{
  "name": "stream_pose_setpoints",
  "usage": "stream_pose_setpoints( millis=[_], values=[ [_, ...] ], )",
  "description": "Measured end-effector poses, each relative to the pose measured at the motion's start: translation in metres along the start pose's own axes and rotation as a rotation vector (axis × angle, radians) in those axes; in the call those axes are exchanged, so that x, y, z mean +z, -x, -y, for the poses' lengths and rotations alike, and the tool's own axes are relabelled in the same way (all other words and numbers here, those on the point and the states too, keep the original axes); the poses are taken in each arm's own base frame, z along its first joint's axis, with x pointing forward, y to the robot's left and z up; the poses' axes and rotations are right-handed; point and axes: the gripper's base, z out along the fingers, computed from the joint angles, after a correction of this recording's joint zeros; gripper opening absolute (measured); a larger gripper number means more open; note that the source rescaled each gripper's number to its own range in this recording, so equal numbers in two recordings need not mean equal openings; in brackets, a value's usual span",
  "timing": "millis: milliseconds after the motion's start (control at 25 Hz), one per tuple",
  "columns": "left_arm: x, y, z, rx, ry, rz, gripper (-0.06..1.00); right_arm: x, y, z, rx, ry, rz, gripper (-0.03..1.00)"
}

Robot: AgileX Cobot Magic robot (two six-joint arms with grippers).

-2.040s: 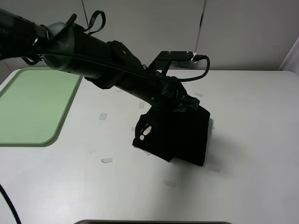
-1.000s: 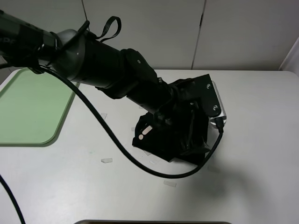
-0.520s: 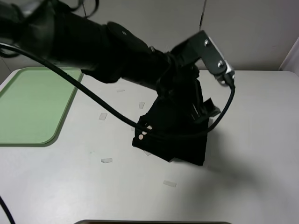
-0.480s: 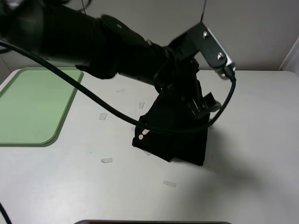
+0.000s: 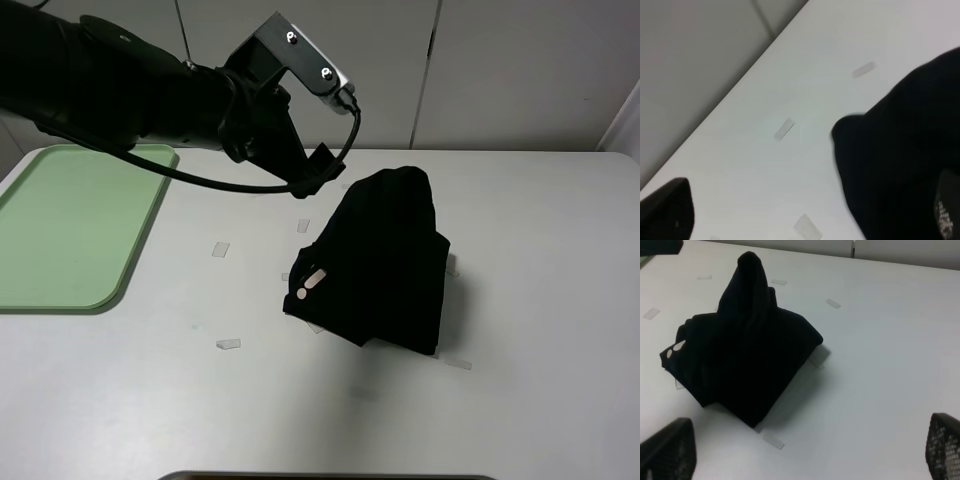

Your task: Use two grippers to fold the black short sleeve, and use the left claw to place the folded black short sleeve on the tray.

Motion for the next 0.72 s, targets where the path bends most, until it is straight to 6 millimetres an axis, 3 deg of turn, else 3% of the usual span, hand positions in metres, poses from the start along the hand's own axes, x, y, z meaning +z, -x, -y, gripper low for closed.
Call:
stream_pose_setpoints(
  millis=[120,440,720],
  values=[
    [0.005,-0.007,-0.005,-0.046,0.022,-0.025,0.95,0.000,0.000,0.000,0.000,0.000,0.000,1.00],
    [0.048,-0.042,0.006,-0.232,0.117,-0.152,0.95,0.000,0.000,-0.001,0.006,0.010,0.000,1.00],
    [0.075,-0.025,0.037,-0.311,0.165,-0.070,0.95,0.000,0.000,-0.001,0.006,0.011,0.000,1.00]
  ],
)
